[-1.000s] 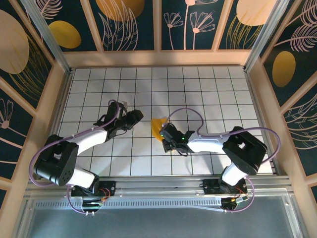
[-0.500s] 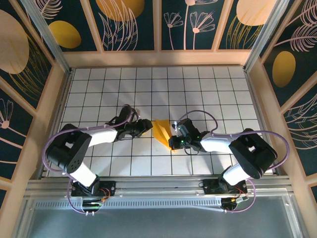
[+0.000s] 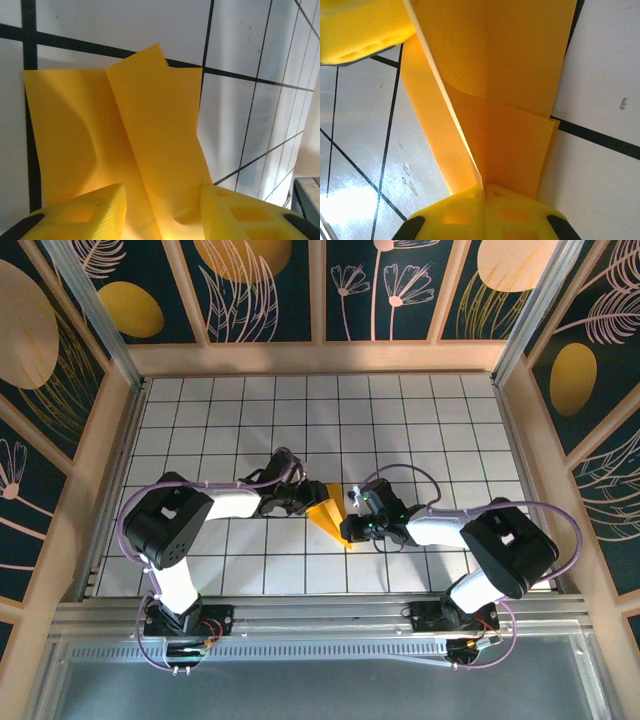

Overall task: Fold a paper plane with a square sheet of paper (fold left side to right side)
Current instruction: Fourth fold the wing at the center of the table.

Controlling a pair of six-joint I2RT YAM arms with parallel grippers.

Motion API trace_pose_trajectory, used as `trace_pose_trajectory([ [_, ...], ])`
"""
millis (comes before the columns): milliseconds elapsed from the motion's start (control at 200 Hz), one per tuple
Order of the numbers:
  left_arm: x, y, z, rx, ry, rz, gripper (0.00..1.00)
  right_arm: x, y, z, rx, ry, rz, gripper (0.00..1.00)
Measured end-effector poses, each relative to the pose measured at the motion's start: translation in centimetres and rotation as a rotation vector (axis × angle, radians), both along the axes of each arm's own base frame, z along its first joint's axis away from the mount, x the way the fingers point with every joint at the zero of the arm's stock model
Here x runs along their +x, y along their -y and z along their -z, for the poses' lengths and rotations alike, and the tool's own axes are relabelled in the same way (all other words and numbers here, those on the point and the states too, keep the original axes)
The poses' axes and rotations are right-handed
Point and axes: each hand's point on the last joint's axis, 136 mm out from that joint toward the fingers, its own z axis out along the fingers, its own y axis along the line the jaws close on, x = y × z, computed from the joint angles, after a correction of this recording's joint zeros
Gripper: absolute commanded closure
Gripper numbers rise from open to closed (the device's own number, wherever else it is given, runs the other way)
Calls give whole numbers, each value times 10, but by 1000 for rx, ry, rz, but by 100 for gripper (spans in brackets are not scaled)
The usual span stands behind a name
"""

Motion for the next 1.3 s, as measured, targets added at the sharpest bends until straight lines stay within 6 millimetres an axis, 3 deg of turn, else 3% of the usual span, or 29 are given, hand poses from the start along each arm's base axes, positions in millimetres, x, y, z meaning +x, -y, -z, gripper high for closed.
trace_pose_trajectory([
  [851, 6, 1, 8, 49, -10, -10, 55, 0, -1, -7, 34, -19, -9, 70],
  [1116, 6, 1, 8, 50, -9, -11, 55, 6, 0, -27, 94, -11, 9, 59],
  [1296, 6, 1, 8, 50, -8, -12, 55, 21, 4, -44, 170, -2, 55, 57],
])
